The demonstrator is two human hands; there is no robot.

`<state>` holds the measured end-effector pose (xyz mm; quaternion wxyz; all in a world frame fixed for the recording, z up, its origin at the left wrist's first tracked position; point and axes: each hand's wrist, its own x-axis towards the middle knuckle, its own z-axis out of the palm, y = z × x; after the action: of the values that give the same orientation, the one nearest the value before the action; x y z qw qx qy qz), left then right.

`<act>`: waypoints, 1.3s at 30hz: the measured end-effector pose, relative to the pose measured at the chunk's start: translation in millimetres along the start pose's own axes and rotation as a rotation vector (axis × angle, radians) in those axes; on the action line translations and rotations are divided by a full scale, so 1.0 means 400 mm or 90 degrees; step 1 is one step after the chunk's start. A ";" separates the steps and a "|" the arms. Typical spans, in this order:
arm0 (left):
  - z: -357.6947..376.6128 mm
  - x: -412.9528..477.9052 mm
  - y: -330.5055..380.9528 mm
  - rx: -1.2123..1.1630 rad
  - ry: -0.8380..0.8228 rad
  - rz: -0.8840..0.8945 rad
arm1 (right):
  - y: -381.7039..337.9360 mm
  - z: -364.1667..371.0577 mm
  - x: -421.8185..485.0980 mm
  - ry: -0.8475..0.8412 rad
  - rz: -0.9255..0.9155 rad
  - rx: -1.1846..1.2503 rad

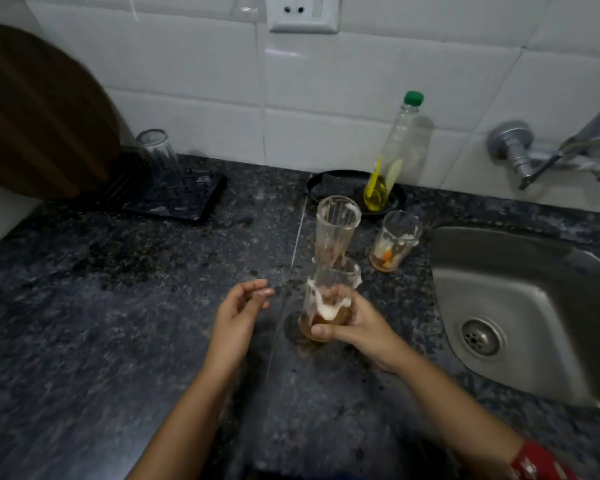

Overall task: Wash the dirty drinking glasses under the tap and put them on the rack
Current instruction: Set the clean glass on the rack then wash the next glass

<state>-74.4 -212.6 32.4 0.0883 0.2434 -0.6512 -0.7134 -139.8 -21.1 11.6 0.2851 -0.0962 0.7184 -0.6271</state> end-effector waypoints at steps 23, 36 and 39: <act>1.104 0.029 0.158 0.181 -0.119 0.181 | 0.016 -0.911 -0.276 0.084 0.066 0.295; 1.213 0.148 0.243 0.576 -0.022 0.210 | 0.068 -0.971 -0.237 0.248 -0.052 0.071; 1.205 0.169 0.234 0.539 -0.024 0.184 | 0.080 -0.963 -0.222 0.261 -0.088 0.053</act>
<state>-373.8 171.7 123.8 0.0679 0.1513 -0.9146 -0.3688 -264.5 355.2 26.4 0.0929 -0.0038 0.7264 -0.6810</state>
